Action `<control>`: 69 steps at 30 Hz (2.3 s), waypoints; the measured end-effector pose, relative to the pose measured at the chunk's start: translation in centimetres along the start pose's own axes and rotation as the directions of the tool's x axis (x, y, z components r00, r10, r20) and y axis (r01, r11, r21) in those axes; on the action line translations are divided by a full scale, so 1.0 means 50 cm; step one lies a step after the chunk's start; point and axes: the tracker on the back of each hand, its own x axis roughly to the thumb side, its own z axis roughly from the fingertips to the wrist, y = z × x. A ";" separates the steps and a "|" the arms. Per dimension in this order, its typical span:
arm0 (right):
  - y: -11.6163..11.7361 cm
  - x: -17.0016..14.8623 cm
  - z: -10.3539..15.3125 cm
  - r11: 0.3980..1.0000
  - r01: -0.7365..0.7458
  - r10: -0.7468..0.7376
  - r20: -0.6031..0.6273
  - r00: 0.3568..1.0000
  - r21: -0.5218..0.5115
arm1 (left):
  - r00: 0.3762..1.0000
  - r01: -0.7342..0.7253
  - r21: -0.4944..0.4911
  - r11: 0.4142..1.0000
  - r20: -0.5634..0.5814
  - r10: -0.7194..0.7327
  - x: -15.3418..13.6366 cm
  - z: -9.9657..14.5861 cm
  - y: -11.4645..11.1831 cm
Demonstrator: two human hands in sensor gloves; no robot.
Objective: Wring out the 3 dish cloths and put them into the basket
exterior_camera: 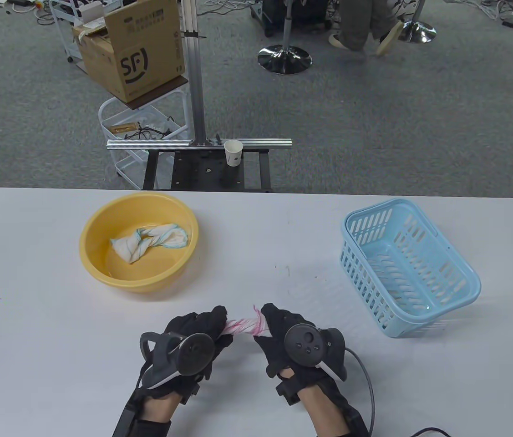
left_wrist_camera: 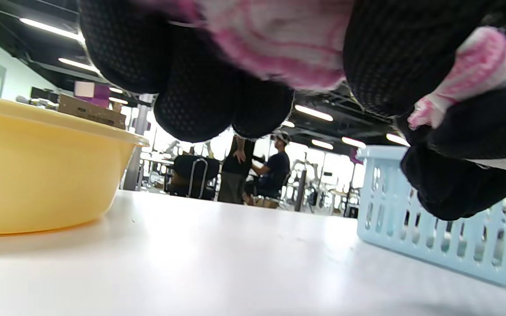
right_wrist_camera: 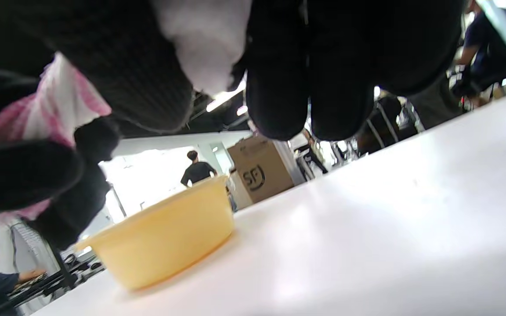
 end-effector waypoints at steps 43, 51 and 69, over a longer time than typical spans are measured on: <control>-0.280 -0.308 0.021 0.963 -0.242 0.044 -0.816 0.576 -0.119 | 0.981 -0.181 -0.082 0.980 -0.080 0.174 -0.038 -0.002 -0.036; -0.279 -0.275 0.005 0.960 -0.256 0.082 -0.765 0.638 -0.111 | 0.981 -0.181 -0.088 0.980 -0.083 0.174 -0.038 -0.002 -0.037; -0.173 -0.105 -0.062 0.957 -0.275 0.218 -0.387 0.896 -0.098 | 0.975 -0.172 -0.063 0.983 -0.150 0.161 -0.065 0.000 -0.032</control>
